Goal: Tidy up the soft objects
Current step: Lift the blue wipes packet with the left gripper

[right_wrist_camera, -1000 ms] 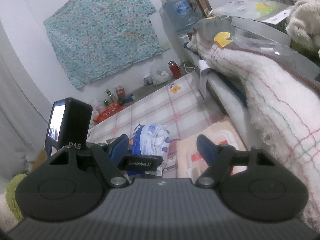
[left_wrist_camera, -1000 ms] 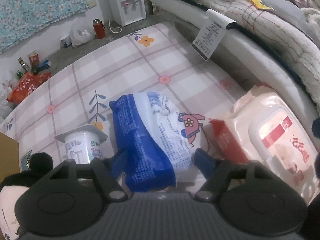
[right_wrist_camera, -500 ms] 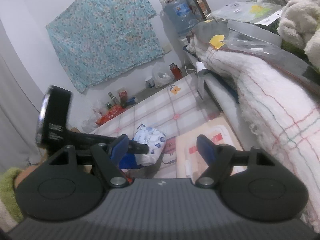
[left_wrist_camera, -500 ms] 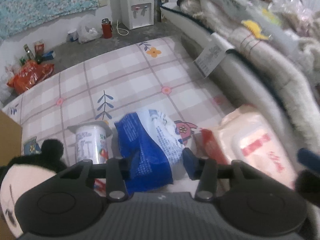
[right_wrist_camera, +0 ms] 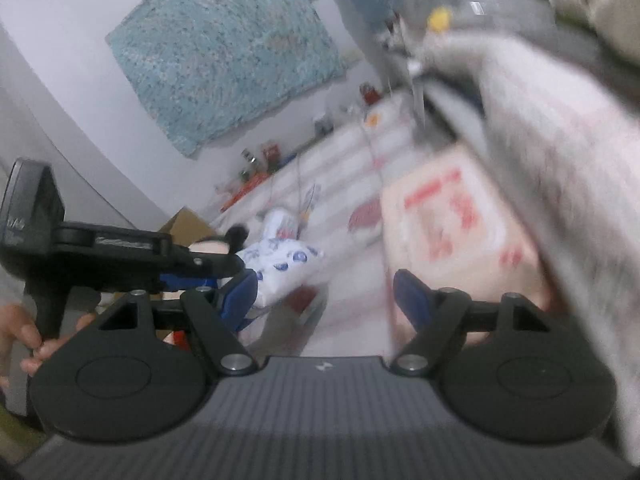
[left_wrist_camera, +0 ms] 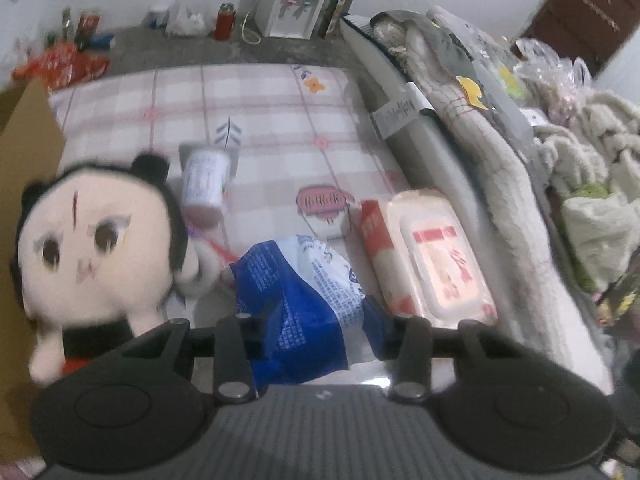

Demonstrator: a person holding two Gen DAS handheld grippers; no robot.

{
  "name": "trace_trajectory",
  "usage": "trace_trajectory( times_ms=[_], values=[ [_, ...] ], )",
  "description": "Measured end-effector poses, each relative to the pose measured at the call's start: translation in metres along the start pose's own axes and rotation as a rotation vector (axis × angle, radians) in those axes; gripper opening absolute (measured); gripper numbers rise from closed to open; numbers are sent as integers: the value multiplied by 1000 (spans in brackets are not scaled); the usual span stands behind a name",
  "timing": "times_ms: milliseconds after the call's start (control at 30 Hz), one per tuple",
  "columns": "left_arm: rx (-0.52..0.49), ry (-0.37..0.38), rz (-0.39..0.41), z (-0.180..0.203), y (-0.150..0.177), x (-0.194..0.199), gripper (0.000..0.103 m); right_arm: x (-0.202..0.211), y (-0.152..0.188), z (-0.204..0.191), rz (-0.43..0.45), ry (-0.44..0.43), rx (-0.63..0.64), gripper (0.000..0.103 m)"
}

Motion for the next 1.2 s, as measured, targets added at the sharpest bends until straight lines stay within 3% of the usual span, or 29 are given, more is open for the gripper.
trace_trajectory(
  times_ms=[100,200,300,400,467,533,600,667,833,1067,1200],
  values=[
    [17,18,-7,1,22,0,43,4,15,6,-37,-23,-82,75],
    [1,6,-12,3,41,-9,43,9,24,6,-44,-14,-84,75],
    [-91,-48,14,10,55,-11,44,10,33,5,-59,-4,-75,75],
    [-197,-130,-13,12,71,-19,45,6,42,3,-84,5,-70,75],
    [-220,-150,-57,10,83,-27,47,1,44,1,-101,1,-72,75],
    [-250,-155,-43,10,86,-24,48,0,44,-1,-109,-3,-66,75],
    [-273,-164,-18,10,85,-17,67,0,43,-5,-104,-3,-54,75],
    [-291,-169,16,13,81,-8,77,0,41,-6,-99,2,-44,75],
    [-365,-191,83,27,69,6,81,1,38,-2,-89,20,-35,75],
    [-483,-211,-6,50,78,-22,83,2,36,15,-87,46,-58,75],
    [-470,-241,-76,40,85,-47,83,3,32,21,-72,61,-62,75]
  ],
)
Point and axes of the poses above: each gripper's, at about its wrist camera, not at the fingertips, and x roughly against the way its jaws point, z to its right, y to its underside, the point moved 10 cm from there along -x, roughly the way its jaws point, and after that the axes turned 7 degrees about -x, right-handed, at the moved point
